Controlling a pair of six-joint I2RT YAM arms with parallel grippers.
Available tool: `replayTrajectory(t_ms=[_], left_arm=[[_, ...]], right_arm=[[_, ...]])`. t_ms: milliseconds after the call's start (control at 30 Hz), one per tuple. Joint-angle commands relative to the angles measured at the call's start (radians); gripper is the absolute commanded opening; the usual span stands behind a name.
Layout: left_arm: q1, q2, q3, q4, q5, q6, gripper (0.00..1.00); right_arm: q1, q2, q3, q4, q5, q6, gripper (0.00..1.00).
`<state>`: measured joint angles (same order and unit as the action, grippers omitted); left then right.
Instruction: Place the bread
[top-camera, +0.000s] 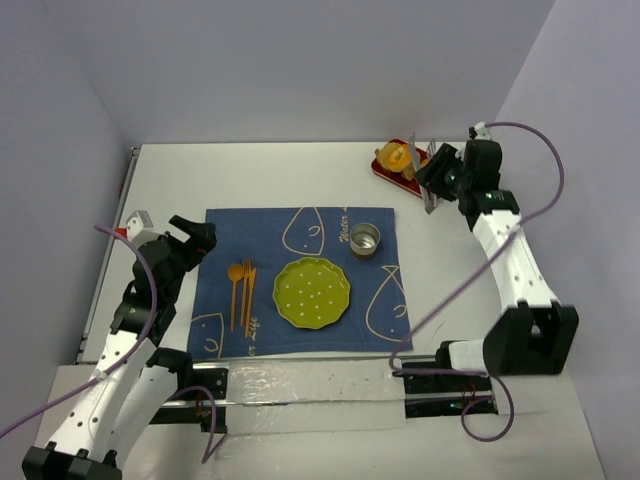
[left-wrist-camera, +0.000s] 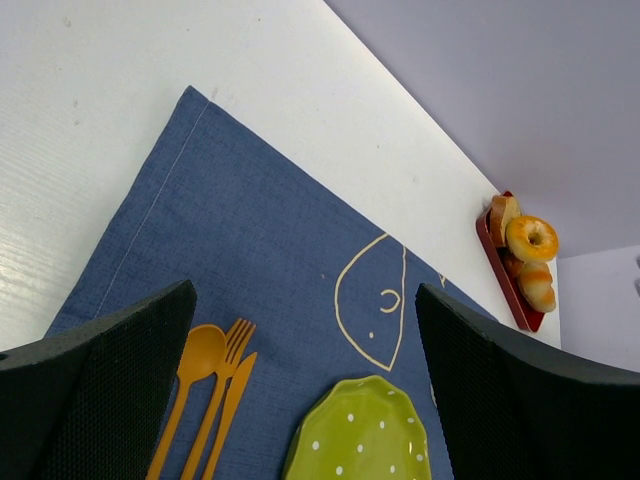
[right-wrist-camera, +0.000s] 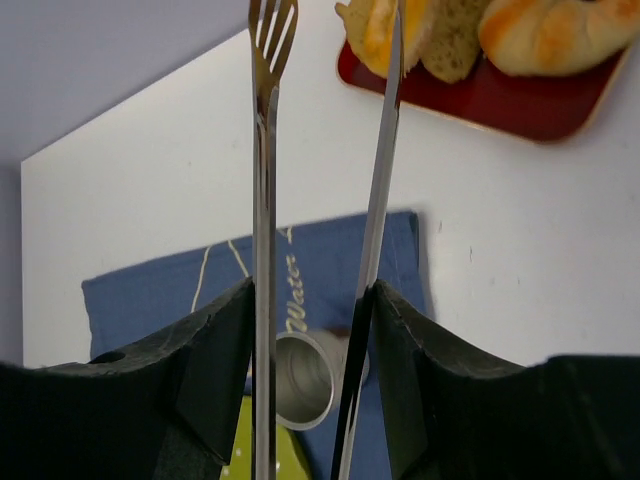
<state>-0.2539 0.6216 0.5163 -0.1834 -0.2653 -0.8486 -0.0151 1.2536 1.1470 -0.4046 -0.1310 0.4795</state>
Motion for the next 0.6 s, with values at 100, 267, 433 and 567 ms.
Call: replayTrajectory(t_ms=[100,267,433,567], left_arm=[[0.001,-0.006,0.009,0.002,-0.024,0.017,0.99],[0.001,0.007,0.011,0.002,-0.035,0.016,0.99],[0.002,0.021,0.012,0.012,-0.029,0.017,0.99],[0.001,0.027,0.016,0.009,-0.034,0.017,0.99]], right_arm=[[-0.073,0.297,0.245,-0.012,-0.254,-0.063,0.56],[-0.1,0.37,0.283,-0.023,-0.241,-0.053,0.57],[-0.109,0.412,0.298,-0.034,-0.217,-0.059,0.59],[-0.112,0.453,0.323,-0.039,-0.221,-0.056,0.59]])
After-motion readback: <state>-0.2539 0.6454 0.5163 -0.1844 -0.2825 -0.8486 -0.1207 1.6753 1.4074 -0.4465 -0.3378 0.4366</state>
